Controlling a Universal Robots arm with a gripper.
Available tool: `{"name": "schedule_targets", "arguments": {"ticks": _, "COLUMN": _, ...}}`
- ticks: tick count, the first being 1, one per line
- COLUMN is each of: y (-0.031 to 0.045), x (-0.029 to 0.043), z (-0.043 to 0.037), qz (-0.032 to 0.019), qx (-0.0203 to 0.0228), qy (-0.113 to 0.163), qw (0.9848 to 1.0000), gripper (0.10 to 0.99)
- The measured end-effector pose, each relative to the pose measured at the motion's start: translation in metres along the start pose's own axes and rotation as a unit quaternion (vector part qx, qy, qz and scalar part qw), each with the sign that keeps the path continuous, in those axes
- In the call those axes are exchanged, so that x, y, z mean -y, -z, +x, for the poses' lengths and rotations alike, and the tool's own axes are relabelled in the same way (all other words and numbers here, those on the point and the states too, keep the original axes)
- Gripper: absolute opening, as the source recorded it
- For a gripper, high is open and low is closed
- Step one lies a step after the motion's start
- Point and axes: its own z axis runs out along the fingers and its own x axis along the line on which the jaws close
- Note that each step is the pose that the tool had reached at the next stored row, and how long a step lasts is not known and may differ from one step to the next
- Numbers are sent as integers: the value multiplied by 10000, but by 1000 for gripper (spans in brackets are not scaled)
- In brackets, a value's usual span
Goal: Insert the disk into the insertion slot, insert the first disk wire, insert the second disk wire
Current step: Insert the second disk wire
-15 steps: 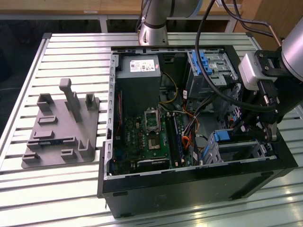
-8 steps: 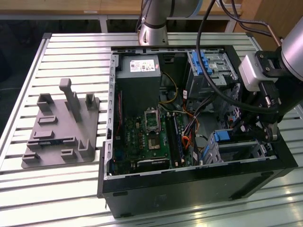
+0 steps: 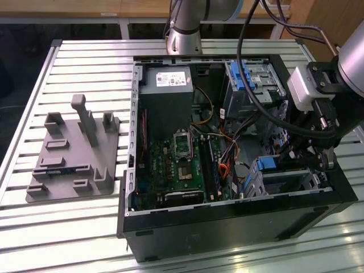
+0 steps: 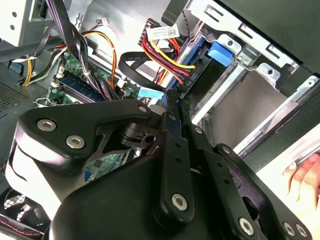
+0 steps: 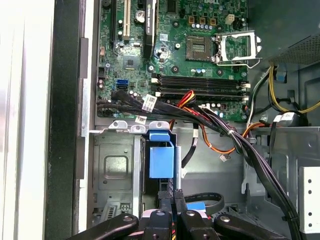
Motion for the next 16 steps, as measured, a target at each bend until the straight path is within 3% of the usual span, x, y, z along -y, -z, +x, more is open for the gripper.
{"name": "schedule_targets", "arguments": {"ticks": 16, "y": 4, "x": 11, "z": 27, "qz": -1, "qx": 0, "qy": 9, "qw": 10000, "gripper": 145}}
